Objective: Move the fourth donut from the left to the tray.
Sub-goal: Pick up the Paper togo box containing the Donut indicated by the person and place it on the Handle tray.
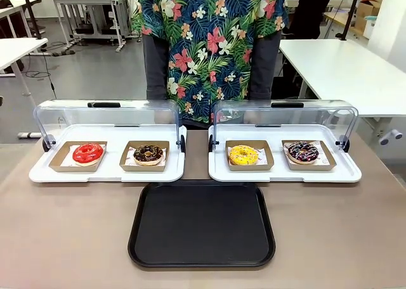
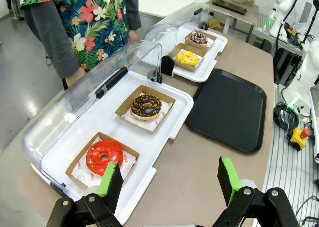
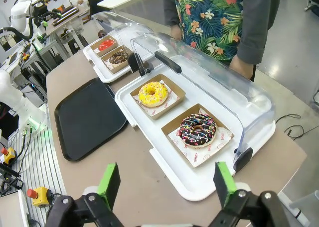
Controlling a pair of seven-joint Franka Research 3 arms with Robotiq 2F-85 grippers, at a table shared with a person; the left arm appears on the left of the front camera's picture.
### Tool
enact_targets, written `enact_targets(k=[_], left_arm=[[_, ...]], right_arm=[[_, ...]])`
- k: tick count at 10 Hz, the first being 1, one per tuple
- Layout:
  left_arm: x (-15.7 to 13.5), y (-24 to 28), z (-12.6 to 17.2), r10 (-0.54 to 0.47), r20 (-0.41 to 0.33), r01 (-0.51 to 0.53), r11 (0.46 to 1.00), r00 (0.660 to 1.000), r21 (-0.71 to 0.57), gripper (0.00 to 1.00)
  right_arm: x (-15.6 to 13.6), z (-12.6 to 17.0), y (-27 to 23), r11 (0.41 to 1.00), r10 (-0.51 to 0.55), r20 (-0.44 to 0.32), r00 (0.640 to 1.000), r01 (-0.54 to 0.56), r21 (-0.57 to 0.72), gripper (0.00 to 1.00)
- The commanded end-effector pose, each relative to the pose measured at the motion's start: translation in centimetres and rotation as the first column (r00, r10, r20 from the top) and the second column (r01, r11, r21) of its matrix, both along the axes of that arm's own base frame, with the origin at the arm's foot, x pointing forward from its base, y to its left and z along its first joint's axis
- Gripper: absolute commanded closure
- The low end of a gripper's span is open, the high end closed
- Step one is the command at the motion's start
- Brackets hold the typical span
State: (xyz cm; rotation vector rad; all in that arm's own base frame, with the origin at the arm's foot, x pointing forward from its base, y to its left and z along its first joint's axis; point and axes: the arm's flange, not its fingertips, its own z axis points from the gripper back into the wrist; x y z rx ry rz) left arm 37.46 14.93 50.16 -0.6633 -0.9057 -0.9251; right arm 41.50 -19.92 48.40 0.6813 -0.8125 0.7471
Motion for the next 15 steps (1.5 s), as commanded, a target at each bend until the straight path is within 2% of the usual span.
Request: enact_targets(k=[1, 15], left_arm=[[0.08, 0.09, 0.46, 0.002, -0.007, -0.002, 1.000, 1.000, -0.014, 0.00], [0.08, 0.09, 0.46, 0.002, -0.007, -0.002, 1.000, 1.000, -0.014, 0.00]], right_arm=[[0.24, -0.01, 0.05, 1.000, 0.007, 0.035, 0.999, -0.007, 0.018, 0.00], [0.24, -0.01, 0.05, 1.000, 0.007, 0.035, 0.999, -0.007, 0.018, 0.00]])
